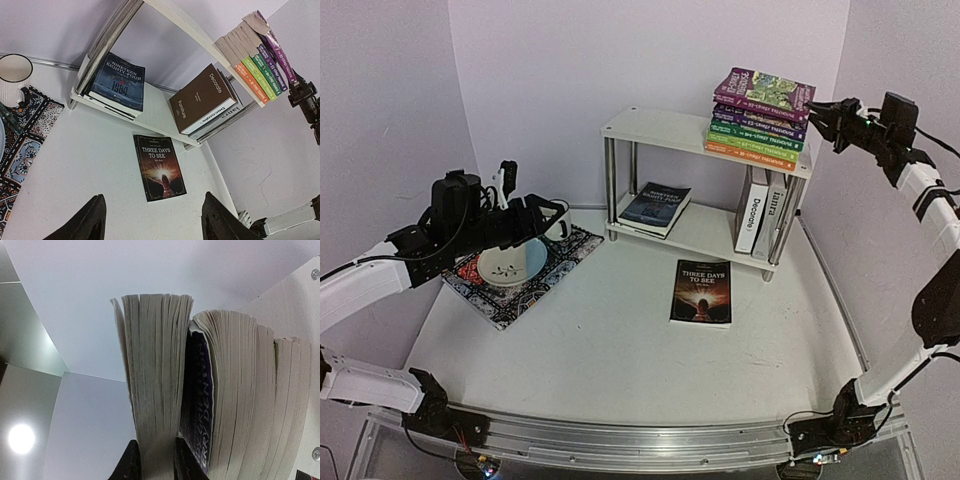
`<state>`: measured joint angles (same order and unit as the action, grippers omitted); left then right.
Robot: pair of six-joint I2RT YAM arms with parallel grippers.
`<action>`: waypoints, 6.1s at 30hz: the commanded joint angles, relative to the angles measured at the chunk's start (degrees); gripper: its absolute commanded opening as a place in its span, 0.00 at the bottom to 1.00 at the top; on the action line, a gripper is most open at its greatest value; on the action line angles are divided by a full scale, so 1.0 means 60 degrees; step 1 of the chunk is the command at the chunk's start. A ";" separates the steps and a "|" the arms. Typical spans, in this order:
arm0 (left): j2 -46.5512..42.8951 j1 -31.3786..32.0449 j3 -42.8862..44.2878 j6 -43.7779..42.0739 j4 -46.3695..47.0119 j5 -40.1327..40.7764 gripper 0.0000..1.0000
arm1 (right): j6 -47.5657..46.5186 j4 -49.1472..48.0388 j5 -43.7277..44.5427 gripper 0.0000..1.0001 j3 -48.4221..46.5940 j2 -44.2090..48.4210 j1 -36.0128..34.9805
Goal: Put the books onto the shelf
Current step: Place the book on the book pile on the shelf, then adjust the book at the center of the board.
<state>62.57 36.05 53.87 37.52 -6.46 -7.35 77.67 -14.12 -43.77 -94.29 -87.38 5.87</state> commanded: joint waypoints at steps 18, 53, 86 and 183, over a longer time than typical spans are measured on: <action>-0.0119 -0.0032 -0.0111 0.0000 0.0344 -0.0005 0.66 | -0.0235 -0.1098 -0.0595 0.00 0.0216 0.0745 0.0097; -0.0111 -0.0032 -0.0095 -0.0045 0.0345 -0.0048 0.67 | -0.1973 0.1078 0.0233 0.60 -0.0488 0.0967 0.0190; 0.2360 0.0254 -0.0891 0.0851 0.2554 -0.1801 0.77 | -0.5481 0.3798 0.1812 0.61 0.7291 0.5447 -0.0402; 1.0627 0.2047 0.2163 0.7067 1.0679 -0.6730 0.58 | -0.5637 -0.1351 0.2906 0.00 0.9958 -0.0967 -0.5569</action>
<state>127.81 46.68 67.18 72.64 40.36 -42.59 43.29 -24.47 -17.44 -35.93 -94.34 -25.90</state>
